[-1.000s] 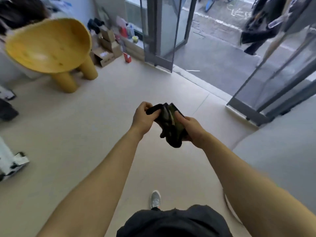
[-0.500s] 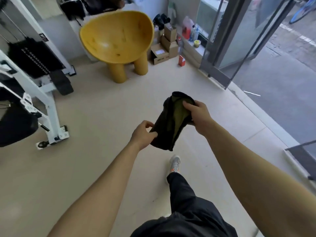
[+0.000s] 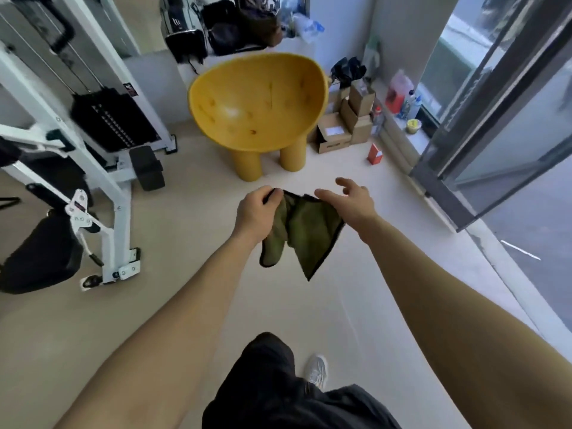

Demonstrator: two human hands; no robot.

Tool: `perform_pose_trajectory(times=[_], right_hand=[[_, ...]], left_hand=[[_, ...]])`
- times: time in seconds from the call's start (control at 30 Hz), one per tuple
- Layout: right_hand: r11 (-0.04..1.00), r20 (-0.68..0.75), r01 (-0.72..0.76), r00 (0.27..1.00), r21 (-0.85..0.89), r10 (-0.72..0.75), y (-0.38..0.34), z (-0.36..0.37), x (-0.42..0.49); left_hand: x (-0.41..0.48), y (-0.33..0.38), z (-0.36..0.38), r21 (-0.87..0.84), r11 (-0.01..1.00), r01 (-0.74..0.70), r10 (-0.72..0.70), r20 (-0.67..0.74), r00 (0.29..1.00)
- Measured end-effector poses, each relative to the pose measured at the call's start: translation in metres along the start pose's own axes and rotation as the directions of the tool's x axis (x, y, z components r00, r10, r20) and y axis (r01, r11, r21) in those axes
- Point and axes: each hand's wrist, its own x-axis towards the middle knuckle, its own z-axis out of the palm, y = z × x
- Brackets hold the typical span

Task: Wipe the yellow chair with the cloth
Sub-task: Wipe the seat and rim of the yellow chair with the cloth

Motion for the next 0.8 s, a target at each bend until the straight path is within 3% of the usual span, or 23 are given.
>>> perform_pose_trajectory(times=[0.07,0.23,0.3,0.4,0.67,0.8], right_hand=[[0.999,0.029,0.03,0.999,-0.029,-0.029,-0.012,-0.006,0.043],[0.967,0.266,0.217,0.948,-0.132,-0.176,-0.066,0.008,0.139],[0.934,0.366,0.301,0.905,-0.193,-0.216,-0.092,0.022,0.181],[0.891,0.351,0.38,0.893,-0.249,-0.283,-0.13,0.03,0.245],[0.842,0.302,0.241,0.948,-0.482,-0.099,-0.196,0.001,0.406],[0.704,0.292,0.206,0.956,-0.679,0.002,-0.207,-0.013,0.493]], left_hand=[[0.042,0.019,0.002,0.041,0.996,-0.085,0.083,0.038,0.996],[0.16,0.061,-0.002,-0.099,0.977,-0.189,0.203,0.161,0.966],[0.207,0.071,-0.007,-0.113,0.981,-0.156,0.181,0.262,0.948],[0.277,0.09,-0.019,-0.212,0.976,-0.049,0.117,0.322,0.939],[0.459,0.127,-0.056,-0.369,0.927,0.067,0.067,0.34,0.938],[0.538,0.12,-0.046,-0.336,0.933,0.126,-0.007,0.335,0.942]])
